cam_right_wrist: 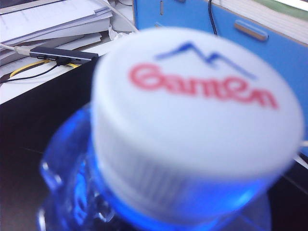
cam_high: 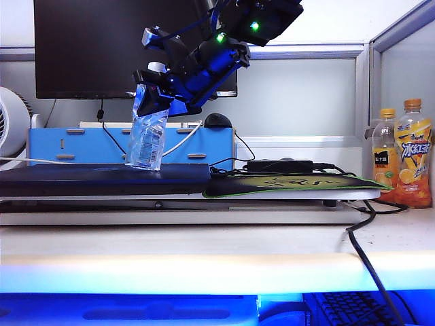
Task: Pick up the mineral water bottle and place it on the laptop.
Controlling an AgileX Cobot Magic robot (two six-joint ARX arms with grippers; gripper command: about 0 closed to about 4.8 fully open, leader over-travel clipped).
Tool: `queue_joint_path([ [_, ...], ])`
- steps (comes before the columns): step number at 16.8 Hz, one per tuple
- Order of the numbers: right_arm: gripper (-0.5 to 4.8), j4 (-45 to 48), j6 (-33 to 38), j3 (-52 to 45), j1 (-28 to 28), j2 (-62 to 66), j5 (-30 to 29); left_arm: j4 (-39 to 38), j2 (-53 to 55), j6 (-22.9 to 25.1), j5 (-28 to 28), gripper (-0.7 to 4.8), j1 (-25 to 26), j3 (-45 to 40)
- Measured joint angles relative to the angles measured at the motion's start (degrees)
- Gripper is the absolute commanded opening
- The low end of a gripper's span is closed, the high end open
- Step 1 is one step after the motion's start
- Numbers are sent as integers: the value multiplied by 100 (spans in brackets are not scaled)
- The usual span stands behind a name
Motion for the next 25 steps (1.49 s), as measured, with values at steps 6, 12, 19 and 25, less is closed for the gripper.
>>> queue_joint_path([
  [6, 479, 179, -214, 37, 39, -13, -195, 0, 2, 0, 0, -2, 0, 0],
  [12, 479, 313, -216, 33, 35, -560, -203, 0, 0, 0, 0, -2, 0, 0],
  [19, 479, 431, -216, 37, 33, -2011, 109, 0, 0, 0, 0, -2, 0, 0],
  [25, -1, -2, -243, 46, 26, -3919, 846, 0, 0, 0, 0, -2, 0, 0],
])
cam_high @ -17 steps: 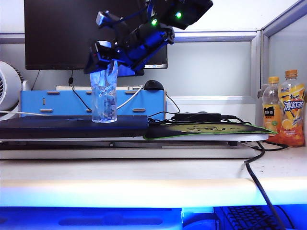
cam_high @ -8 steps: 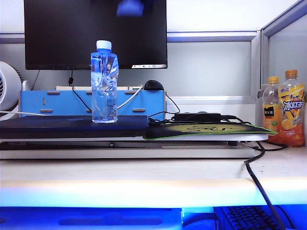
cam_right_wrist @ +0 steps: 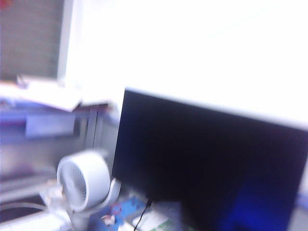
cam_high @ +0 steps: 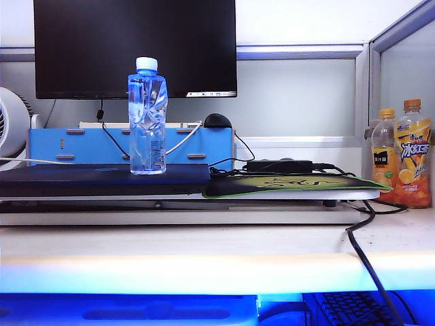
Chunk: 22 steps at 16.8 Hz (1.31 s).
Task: Pick up the mineral water bottle and place it on the laptop.
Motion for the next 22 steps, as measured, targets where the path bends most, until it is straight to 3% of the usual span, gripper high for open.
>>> queue_joint_path([
  [4, -1, -713, -127, 4, -26, -1272, 468, 2, 0, 0, 0, -2, 0, 0],
  [6, -1, -1038, -525, -4, -24, -1727, 682, 0, 0, 0, 0, -2, 0, 0],
  [9, 0, -1565, -1274, -7, -24, -2623, 1410, 0, 0, 0, 0, -2, 0, 0],
  [17, -1, -3158, -1971, -24, 15, -4096, 3254, 0, 0, 0, 0, -2, 0, 0],
  [20, 0, -3064, -1998, -866, 15, -4457, 3292, 0, 0, 0, 0, -2, 0, 0],
  [22, 37, -2013, -2039, -2376, -7, -4861, 3305, 0, 2, 0, 0, -2, 0, 0],
])
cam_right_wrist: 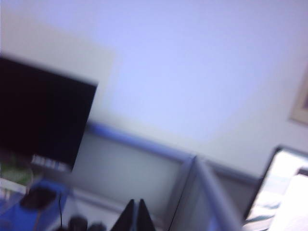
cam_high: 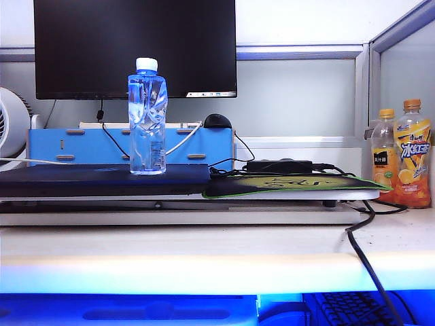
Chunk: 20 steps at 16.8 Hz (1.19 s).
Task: Pick up the mineral water bottle and place it on the laptop.
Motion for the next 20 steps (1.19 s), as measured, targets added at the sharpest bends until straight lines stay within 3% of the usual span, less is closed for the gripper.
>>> queue_joint_path([
  [4, 55, 2234, -76, -2903, -551, -516, -531, 0, 0, 0, 0, -2, 0, 0],
  [8, 54, 2474, 459, -4699, -1314, -1038, -1193, 0, 0, 0, 0, -2, 0, 0],
  [11, 54, 2452, 1974, -5901, -2218, -2033, -1611, 0, 0, 0, 0, -2, 0, 0],
  [15, 54, 2129, 3292, -6535, -3045, -3021, -1998, 0, 0, 0, -2, -2, 0, 0],
  [20, 53, 1635, 3399, -6771, -3158, -3038, -2175, 0, 0, 0, 0, -2, 0, 0],
])
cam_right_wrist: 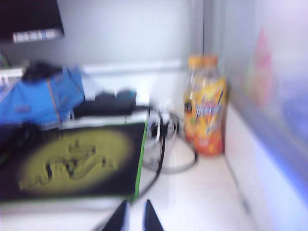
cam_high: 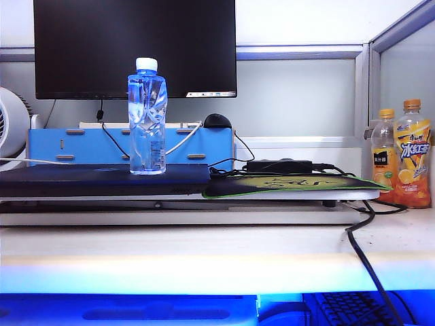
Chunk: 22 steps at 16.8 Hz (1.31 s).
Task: Pick up the mineral water bottle and place it on the laptop.
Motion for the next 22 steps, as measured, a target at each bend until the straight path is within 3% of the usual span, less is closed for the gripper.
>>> queue_joint_path([
  [10, 53, -210, 267, -885, 44, -304, -125, 0, 0, 0, 0, -2, 0, 0],
  [17, 53, -535, 293, -968, 44, -306, -249, 0, -2, 0, 0, -2, 0, 0],
  [22, 54, -538, -444, -968, 42, -306, -249, 0, -2, 0, 0, -2, 0, 0],
])
